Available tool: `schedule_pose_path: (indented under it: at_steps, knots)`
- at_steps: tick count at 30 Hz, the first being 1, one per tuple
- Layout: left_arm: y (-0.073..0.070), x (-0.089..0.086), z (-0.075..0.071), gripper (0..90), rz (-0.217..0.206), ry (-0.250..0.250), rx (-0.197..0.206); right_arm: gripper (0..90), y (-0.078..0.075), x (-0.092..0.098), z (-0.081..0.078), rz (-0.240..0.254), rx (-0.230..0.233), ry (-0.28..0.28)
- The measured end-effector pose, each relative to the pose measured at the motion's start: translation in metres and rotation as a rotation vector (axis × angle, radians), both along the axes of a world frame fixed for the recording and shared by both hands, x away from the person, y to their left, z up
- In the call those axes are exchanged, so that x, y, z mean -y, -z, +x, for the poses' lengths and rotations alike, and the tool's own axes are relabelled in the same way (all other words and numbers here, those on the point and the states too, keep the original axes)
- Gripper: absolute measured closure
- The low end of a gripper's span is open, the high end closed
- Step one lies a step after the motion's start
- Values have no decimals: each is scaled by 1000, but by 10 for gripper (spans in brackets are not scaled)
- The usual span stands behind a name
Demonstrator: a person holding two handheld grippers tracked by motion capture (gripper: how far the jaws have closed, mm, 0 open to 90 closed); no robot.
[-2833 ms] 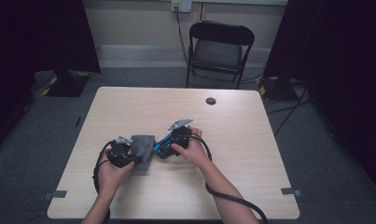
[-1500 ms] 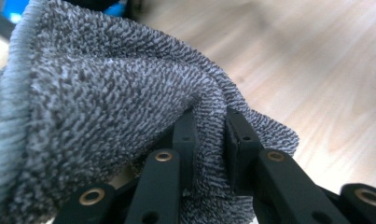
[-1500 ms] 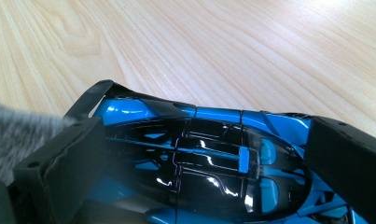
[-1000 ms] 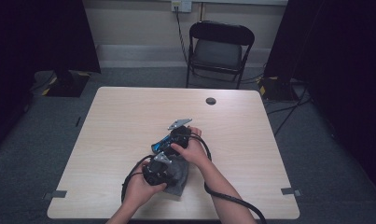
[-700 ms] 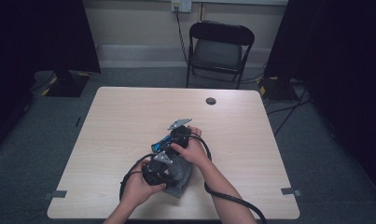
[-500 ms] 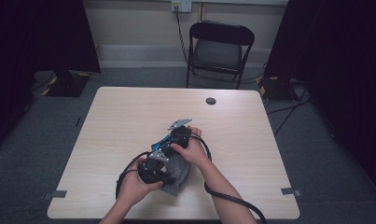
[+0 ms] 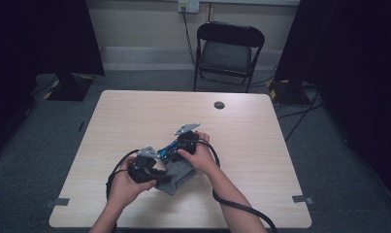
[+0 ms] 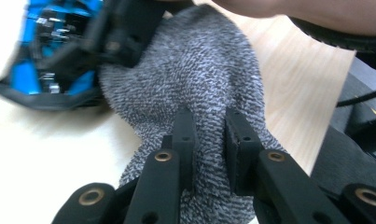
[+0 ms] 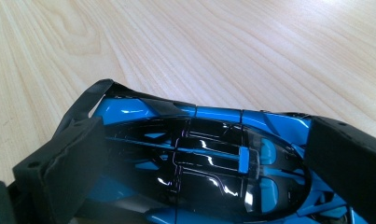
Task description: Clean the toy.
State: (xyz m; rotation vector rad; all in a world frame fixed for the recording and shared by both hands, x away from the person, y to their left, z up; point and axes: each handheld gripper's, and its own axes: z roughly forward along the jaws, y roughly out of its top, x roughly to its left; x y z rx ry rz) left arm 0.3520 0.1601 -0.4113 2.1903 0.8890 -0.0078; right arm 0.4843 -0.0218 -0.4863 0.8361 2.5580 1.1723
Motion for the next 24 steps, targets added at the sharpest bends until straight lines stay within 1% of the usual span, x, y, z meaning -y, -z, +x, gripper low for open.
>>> schedule_pose_path:
  at_steps: [2, 3, 5, 6, 8, 9, 10, 11, 12, 17, 19, 21, 24]
  knots:
    - [-3, -6, 0, 766, -12, -25, 12, 0, 0, 0, 0, 0, -1, 0]
    - [-4, -10, 1, 766, -11, -25, 12, 0, 0, 0, 0, -1, 0, -1]
    - [-7, -15, 1, 765, -17, -50, 26, 0, 0, 0, 0, 0, -1, 0]
    - [-8, -18, 1, 766, -22, -57, 25, 0, 0, 0, 0, 0, -1, 0]
    - [-12, -24, 2, 766, -15, -71, 30, 0, 0, 0, 0, 0, -1, 0]
    - [-12, -26, 2, 766, -16, -83, 41, 0, 0, 0, 0, 1, -1, 1]
    - [-13, -29, 2, 766, -12, -87, 37, 0, 0, 0, 0, 1, 0, 1]
    - [-14, -32, 3, 766, -21, -94, 39, 0, 0, 0, 0, 1, 0, 0]
    - [-14, -35, 3, 766, -30, -110, 46, 0, 0, 0, 0, 1, 0, 0]
    - [-16, -50, 5, 767, -39, -157, 56, 0, 0, 0, 0, 2, 0, 0]
    - [-17, -57, 6, 767, -50, -178, 58, 0, 0, 0, 0, 2, 1, -1]
    - [-17, -63, 6, 767, -52, -198, 62, 0, 0, 0, 0, 2, 1, 0]
    - [-15, -70, 8, 767, -40, -225, 67, 0, 0, 0, 0, 1, 0, -1]
